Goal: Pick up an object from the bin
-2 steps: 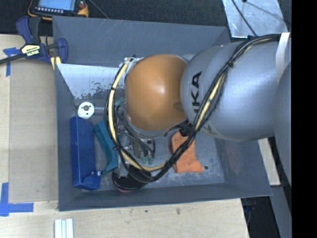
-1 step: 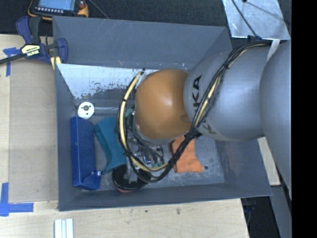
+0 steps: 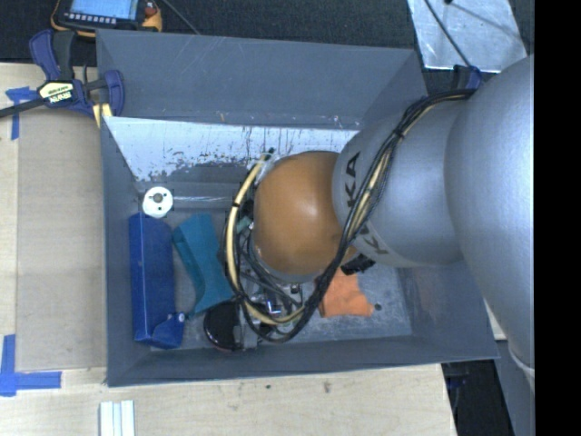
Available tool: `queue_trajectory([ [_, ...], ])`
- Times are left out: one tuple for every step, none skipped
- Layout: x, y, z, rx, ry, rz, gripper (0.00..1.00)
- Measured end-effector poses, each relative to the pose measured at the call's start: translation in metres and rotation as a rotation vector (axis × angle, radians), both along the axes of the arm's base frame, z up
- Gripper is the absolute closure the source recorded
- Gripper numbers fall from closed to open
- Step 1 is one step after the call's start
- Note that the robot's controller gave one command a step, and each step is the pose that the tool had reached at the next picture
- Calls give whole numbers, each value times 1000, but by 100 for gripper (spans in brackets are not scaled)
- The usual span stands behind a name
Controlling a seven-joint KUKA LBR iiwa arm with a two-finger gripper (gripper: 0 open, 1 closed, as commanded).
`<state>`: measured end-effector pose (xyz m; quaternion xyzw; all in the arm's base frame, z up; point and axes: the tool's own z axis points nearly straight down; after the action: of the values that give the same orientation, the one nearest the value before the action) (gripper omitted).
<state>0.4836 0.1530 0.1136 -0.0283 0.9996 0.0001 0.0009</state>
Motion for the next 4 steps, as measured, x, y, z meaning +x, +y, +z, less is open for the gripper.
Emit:
queue_trajectory([
  [-3, -32, -33, -2, 6, 82, 100],
  [-3, -32, -33, -2, 6, 82, 100],
  [26, -48, 7, -2, 8, 79, 100],
  [58, -51, -1, 0, -8, 66, 100],
])
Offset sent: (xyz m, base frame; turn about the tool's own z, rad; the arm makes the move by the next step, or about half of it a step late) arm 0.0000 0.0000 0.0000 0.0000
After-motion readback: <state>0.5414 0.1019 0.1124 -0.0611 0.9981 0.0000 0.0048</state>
